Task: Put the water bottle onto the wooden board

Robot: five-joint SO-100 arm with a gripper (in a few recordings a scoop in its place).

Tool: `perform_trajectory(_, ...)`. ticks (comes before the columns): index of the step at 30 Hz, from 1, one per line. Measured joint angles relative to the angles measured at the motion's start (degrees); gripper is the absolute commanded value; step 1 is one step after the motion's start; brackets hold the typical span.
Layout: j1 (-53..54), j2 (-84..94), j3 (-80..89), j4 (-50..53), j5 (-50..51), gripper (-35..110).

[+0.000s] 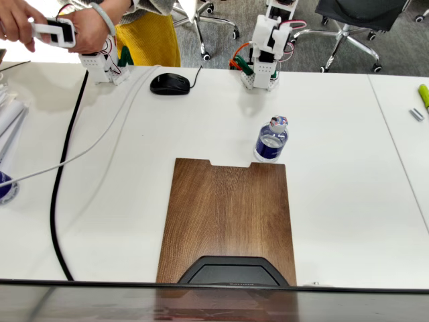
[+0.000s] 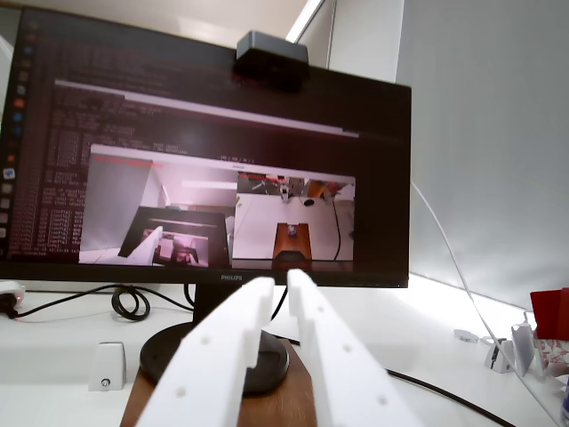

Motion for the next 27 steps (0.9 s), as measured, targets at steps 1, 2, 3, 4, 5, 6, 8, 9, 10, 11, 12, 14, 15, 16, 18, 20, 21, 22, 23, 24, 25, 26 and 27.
perform_trajectory(1,0.00,0.53,0.00,0.00,0.00,1)
perform_trajectory(2,0.00,0.53,0.00,0.00,0.00,1)
perform_trajectory(3,0.00,0.35,0.00,0.00,0.00,1)
perform_trajectory(4,0.00,0.18,0.00,0.00,0.00,1)
perform_trajectory(5,0.00,0.18,0.00,0.00,0.00,1)
perform_trajectory(6,0.00,0.26,0.00,0.00,0.00,1)
perform_trajectory(8,0.00,0.44,0.00,0.00,0.00,1)
perform_trajectory(9,0.00,0.44,0.00,0.00,0.00,1)
perform_trajectory(10,0.00,0.44,0.00,0.00,0.00,1)
perform_trajectory(11,0.00,0.44,0.00,0.00,0.00,1)
perform_trajectory(12,0.00,0.44,0.00,0.00,0.00,1)
perform_trajectory(14,0.00,0.44,0.00,0.00,0.53,1)
perform_trajectory(15,0.00,0.44,0.00,0.00,0.53,1)
perform_trajectory(16,0.00,0.44,0.00,0.00,0.53,1)
perform_trajectory(18,0.00,0.44,0.00,0.00,1.23,1)
perform_trajectory(20,-0.35,0.00,-1.41,2.11,2.81,3)
perform_trajectory(21,-0.79,-0.18,-3.34,4.13,3.16,5)
perform_trajectory(22,-0.70,-0.18,-5.80,7.29,3.87,7)
perform_trajectory(23,-0.35,0.09,-9.05,11.07,4.22,7)
perform_trajectory(24,0.09,0.26,-12.48,15.21,4.31,7)
perform_trajectory(25,0.00,0.53,-16.00,19.25,4.48,7)
perform_trajectory(26,-0.35,0.53,-19.51,22.85,4.39,7)
perform_trajectory(27,-0.44,0.53,-23.20,26.63,4.48,7)
